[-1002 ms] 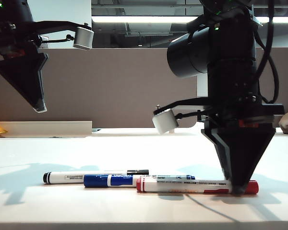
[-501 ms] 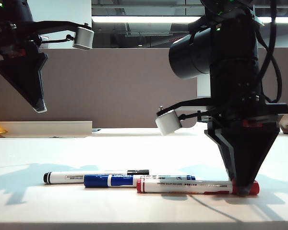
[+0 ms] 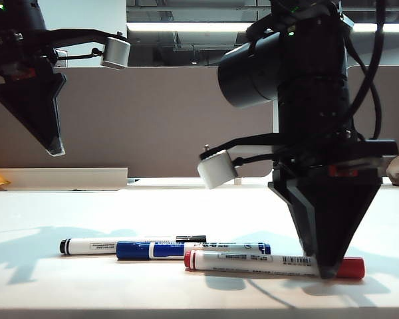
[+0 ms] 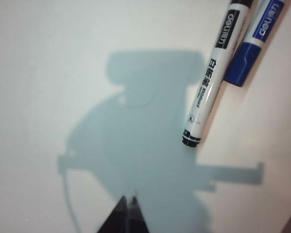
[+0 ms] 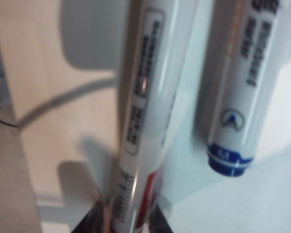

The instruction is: Pick up the markers one by one and line them up horizontally in a straight line on the table.

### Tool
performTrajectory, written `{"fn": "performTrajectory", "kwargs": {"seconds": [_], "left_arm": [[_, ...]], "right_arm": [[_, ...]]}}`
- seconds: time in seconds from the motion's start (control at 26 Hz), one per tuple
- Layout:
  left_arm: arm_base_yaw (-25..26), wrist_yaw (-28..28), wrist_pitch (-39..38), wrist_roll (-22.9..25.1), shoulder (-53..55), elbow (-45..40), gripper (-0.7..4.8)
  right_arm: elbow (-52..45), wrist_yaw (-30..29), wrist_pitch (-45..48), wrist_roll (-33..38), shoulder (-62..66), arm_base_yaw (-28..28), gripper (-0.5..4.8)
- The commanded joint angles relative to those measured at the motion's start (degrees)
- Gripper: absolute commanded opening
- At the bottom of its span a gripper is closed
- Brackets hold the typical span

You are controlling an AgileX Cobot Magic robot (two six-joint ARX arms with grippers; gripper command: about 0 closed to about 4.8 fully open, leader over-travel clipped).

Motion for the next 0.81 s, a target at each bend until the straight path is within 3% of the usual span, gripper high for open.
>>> {"fn": "performTrajectory", "kwargs": {"seconds": [0.04,0.31,0.5,0.81], "left_arm": [[0.07,0.37,0.35,-0.17,-0.26,0.33,-0.06],[0.07,1.16,0.22,-0.39,-0.26,0.33,-0.06],[0.07,1.40,0.15,-0.39,-0.26,0.33,-0.06],[0.07,1.40,0.13,-0.39,-0.26,0.33,-0.06]], "right_arm": [[-0.24,-0.83,0.61,0.07,0.24,0.50,1.36],[-0.26,-0.90,1.20,0.46,0.26,0.50,1.57],[-0.26,-0.85,1.44,1.60,0.26,0.52,0.74],[-0.26,0.44,0.39,1.57,0.26,0.46,0.71]]}}
